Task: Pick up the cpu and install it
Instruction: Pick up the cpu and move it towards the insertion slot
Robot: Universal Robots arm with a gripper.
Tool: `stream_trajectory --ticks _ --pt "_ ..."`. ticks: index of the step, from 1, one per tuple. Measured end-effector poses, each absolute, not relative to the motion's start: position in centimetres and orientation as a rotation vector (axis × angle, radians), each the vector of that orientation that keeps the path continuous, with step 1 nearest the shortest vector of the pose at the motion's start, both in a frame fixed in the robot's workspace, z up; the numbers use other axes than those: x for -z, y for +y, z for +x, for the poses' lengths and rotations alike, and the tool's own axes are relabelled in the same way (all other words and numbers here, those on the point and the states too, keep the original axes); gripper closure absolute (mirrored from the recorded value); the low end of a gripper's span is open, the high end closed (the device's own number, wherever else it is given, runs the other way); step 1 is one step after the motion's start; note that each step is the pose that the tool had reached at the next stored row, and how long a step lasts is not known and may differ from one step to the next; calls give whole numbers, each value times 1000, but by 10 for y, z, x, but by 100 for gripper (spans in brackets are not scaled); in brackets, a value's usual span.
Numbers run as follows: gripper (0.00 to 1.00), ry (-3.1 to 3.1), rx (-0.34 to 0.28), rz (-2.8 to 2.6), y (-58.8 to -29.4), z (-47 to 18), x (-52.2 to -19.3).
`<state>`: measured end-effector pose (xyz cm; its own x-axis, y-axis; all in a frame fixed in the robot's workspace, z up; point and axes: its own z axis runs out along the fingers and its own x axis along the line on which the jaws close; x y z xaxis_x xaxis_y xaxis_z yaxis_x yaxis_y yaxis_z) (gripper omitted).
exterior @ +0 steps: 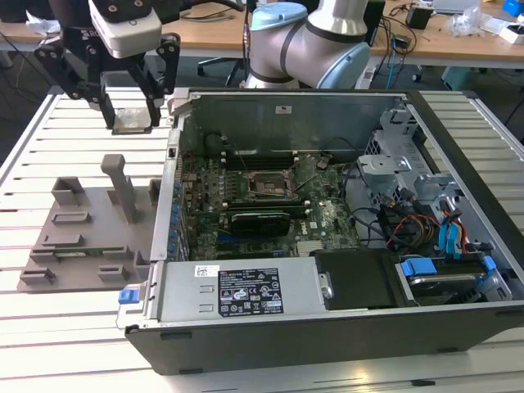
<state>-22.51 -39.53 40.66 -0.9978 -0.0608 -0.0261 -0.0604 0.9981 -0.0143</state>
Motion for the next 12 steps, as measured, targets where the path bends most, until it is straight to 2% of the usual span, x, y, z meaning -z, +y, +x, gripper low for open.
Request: stream_trajectory --ticks 12 --pt "45 3116 21 -95 -395 -203 -403"
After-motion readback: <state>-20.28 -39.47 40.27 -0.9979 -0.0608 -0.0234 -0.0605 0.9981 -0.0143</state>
